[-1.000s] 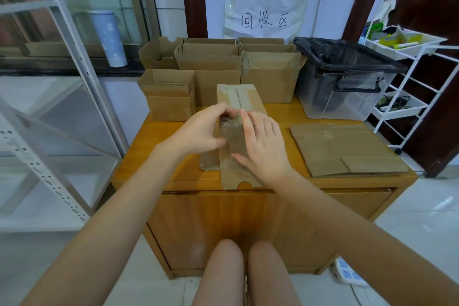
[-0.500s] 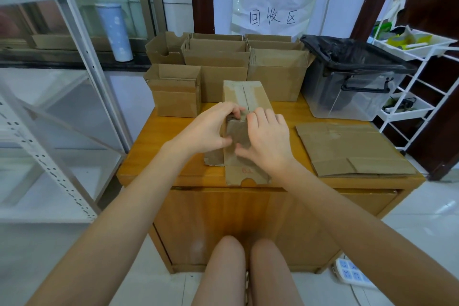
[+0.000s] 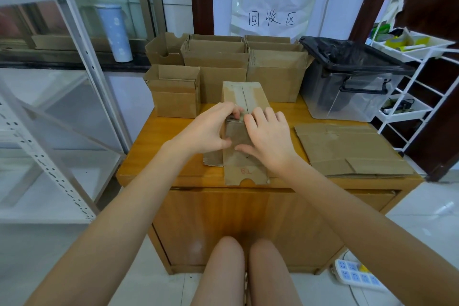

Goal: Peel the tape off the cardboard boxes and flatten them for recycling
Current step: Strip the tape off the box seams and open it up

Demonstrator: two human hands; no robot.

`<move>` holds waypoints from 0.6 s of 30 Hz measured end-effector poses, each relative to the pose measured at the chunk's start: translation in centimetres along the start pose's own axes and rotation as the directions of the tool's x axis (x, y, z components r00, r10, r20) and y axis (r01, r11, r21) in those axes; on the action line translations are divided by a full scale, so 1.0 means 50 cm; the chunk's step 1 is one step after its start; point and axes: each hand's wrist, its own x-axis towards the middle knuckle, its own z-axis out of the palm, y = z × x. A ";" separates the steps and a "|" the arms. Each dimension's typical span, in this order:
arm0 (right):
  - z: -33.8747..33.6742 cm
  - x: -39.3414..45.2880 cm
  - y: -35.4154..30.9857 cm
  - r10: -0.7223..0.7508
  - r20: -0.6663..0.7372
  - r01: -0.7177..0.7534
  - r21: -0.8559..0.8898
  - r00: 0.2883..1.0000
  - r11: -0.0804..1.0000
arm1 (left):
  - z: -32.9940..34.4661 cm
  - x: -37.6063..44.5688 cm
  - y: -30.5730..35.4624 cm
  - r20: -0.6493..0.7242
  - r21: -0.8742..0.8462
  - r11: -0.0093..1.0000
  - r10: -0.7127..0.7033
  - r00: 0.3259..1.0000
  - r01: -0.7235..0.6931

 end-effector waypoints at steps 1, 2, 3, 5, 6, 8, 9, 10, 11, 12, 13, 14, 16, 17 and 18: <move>0.000 0.002 0.001 -0.012 -0.003 0.012 0.004 1.000 1.000 | 0.000 0.000 0.000 0.000 0.005 1.000 0.001 1.000 -0.001; 0.000 0.002 0.003 -0.027 -0.009 0.027 0.012 1.000 1.000 | 0.000 0.001 0.000 0.001 0.011 1.000 0.002 1.000 -0.002; 0.000 0.002 0.006 -0.043 -0.013 0.043 0.021 0.999 0.999 | 0.000 0.001 0.000 0.001 0.016 1.000 0.004 1.000 -0.004; 0.000 -0.002 0.010 -0.074 -0.022 0.075 0.033 0.997 0.997 | 0.001 0.002 -0.002 -0.003 0.024 1.000 0.012 1.000 -0.012; 0.000 -0.002 0.013 -0.090 -0.028 0.091 0.034 0.996 0.995 | 0.002 0.001 -0.003 -0.006 0.028 0.999 0.017 1.000 -0.017; 0.001 -0.002 0.019 -0.122 -0.039 0.123 0.035 0.992 0.992 | 0.004 0.000 -0.004 -0.010 0.039 0.999 0.028 1.000 -0.028; 0.001 -0.001 0.022 -0.133 -0.040 0.135 0.040 0.990 0.990 | 0.005 0.000 -0.003 -0.010 0.053 0.998 0.030 0.999 -0.030; 0.002 -0.002 0.025 -0.144 -0.050 0.146 0.045 0.988 0.988 | 0.006 0.000 -0.001 -0.009 0.076 0.997 0.029 1.000 -0.028; 0.002 -0.002 0.029 -0.151 -0.058 0.154 0.053 0.987 0.987 | 0.007 0.001 0.002 -0.010 0.104 0.994 0.024 1.000 -0.023; 0.003 -0.003 0.032 -0.159 -0.071 0.164 0.064 0.985 0.984 | 0.010 0.002 0.005 -0.015 0.136 0.991 0.015 1.000 -0.013; 0.002 -0.002 0.036 -0.167 -0.081 0.174 0.079 0.983 0.982 | 0.012 0.003 0.009 -0.029 0.170 0.985 0.005 1.000 0.000; 0.002 -0.001 0.038 -0.177 -0.095 0.186 0.089 0.980 0.979 | 0.017 0.004 0.013 -0.051 0.207 0.978 -0.005 0.999 0.016; 0.001 0.002 0.043 -0.192 -0.105 0.205 0.126 0.976 0.971 | 0.027 0.007 0.021 -0.110 0.282 0.958 -0.020 0.994 0.050; -0.002 0.004 0.046 -0.195 -0.088 0.207 0.163 0.977 0.965 | 0.031 0.009 0.025 -0.137 0.310 0.948 -0.024 0.990 0.066; -0.006 0.005 0.051 -0.193 -0.068 0.203 0.213 0.979 0.956 | 0.034 0.010 0.029 -0.160 0.330 0.941 -0.024 0.987 0.077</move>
